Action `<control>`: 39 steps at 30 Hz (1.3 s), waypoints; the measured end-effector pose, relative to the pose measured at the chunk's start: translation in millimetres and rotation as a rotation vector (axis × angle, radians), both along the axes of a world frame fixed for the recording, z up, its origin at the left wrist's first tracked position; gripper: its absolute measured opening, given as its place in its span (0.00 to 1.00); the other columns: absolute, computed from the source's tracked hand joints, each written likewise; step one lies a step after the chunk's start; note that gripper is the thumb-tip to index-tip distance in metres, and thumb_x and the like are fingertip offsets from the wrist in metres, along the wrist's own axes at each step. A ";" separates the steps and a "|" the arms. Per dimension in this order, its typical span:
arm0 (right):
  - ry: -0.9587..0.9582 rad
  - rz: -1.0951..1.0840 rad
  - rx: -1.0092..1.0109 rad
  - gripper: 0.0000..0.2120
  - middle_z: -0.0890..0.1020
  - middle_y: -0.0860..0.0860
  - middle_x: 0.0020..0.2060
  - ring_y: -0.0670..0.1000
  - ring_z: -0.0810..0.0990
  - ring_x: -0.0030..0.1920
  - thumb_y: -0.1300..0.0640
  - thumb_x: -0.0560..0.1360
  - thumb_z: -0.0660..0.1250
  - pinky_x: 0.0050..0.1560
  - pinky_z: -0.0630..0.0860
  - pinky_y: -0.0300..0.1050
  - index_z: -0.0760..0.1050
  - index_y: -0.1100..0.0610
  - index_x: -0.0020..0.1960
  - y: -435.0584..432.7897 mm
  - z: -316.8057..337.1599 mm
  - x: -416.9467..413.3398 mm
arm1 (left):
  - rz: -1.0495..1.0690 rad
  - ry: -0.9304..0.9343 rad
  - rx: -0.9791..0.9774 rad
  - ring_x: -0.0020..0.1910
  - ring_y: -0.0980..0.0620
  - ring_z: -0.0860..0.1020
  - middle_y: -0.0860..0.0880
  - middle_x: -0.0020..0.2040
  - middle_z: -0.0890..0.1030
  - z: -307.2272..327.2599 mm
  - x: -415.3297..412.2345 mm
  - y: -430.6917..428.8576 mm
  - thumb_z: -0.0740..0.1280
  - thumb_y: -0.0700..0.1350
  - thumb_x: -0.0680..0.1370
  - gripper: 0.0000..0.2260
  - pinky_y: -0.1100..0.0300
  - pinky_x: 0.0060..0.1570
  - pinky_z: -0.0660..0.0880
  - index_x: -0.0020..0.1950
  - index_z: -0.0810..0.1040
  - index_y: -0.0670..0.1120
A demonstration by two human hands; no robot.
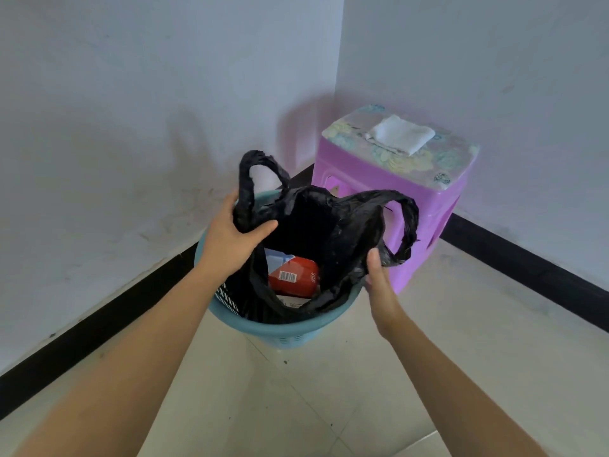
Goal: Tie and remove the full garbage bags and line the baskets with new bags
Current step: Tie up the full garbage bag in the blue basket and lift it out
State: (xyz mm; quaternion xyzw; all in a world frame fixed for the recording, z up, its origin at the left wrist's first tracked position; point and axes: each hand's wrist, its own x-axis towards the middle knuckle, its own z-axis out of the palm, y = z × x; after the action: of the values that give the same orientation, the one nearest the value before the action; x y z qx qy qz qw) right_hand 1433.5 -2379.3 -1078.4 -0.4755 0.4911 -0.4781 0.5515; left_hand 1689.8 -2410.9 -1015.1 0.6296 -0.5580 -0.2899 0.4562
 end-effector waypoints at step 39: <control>0.794 0.279 -0.488 0.07 0.79 0.50 0.48 0.50 0.75 0.52 0.52 0.80 0.65 0.57 0.73 0.50 0.80 0.51 0.53 -51.2 48.4 39.3 | -0.025 0.594 -0.009 0.24 0.57 0.61 0.54 0.30 0.67 49.0 11.6 9.9 0.71 0.32 0.73 0.09 0.63 0.25 0.59 0.45 0.77 0.45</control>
State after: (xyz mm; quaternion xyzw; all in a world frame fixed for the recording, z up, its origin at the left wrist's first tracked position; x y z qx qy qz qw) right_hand 1472.8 -2430.5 -1030.0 -0.7979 0.4689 -0.2823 0.2527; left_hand 1701.4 -2401.1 -966.1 0.5083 -0.4092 -0.4647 0.5985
